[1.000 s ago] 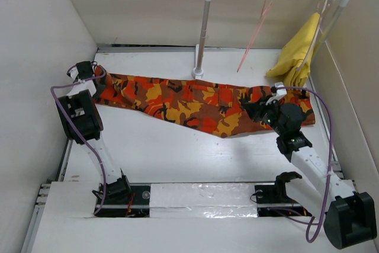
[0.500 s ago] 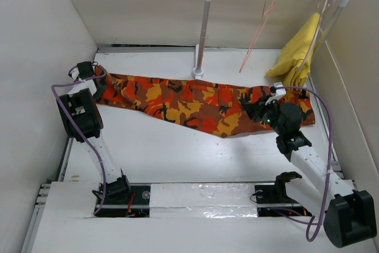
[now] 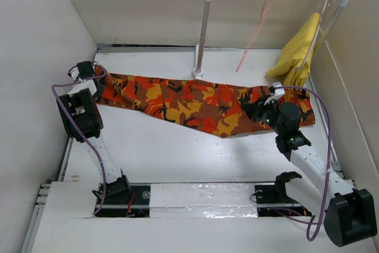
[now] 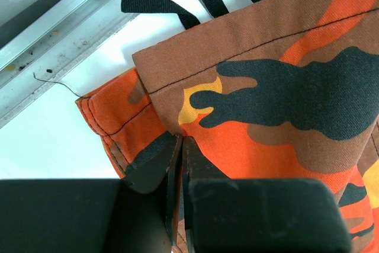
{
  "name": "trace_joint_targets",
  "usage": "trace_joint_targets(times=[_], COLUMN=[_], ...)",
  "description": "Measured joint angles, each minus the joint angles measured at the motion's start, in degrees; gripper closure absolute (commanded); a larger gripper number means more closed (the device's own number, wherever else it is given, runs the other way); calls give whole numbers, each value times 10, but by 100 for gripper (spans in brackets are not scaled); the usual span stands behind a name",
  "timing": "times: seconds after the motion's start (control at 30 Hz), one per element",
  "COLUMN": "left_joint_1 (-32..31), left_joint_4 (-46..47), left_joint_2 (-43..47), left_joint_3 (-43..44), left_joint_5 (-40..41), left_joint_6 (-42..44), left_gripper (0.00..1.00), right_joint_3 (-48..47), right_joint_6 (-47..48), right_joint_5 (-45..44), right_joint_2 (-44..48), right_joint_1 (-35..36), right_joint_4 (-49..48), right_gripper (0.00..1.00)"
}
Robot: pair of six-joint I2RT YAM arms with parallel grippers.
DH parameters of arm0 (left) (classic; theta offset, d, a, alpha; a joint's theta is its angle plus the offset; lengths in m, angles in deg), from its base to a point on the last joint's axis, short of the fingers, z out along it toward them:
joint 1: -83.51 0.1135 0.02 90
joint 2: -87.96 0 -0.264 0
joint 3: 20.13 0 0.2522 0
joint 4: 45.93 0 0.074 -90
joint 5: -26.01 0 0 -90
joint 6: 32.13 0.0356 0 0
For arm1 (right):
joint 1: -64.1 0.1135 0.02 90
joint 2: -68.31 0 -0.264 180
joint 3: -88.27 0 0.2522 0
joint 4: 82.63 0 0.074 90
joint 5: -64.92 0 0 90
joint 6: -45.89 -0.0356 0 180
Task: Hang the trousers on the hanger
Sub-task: Fold the trousers at the center of the board.
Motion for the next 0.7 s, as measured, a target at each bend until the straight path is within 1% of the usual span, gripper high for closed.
trace_joint_targets(times=[0.2,0.5,0.7], left_joint_1=[0,0,0], left_joint_4=[3,2,-2], left_joint_2=[12,83,87], left_joint_3=[-10,-61,-66], left_joint_5=[16,71,89], left_joint_6=[0,14,18], left_gripper=[100,100,100], right_joint_3=[0,0,0], right_joint_6=[0,0,0], right_joint_5=[2,5,6], right_joint_2=[0,3,8], right_joint_1=[5,7,7], right_joint_4=[0,0,0], right_gripper=[84,83,83])
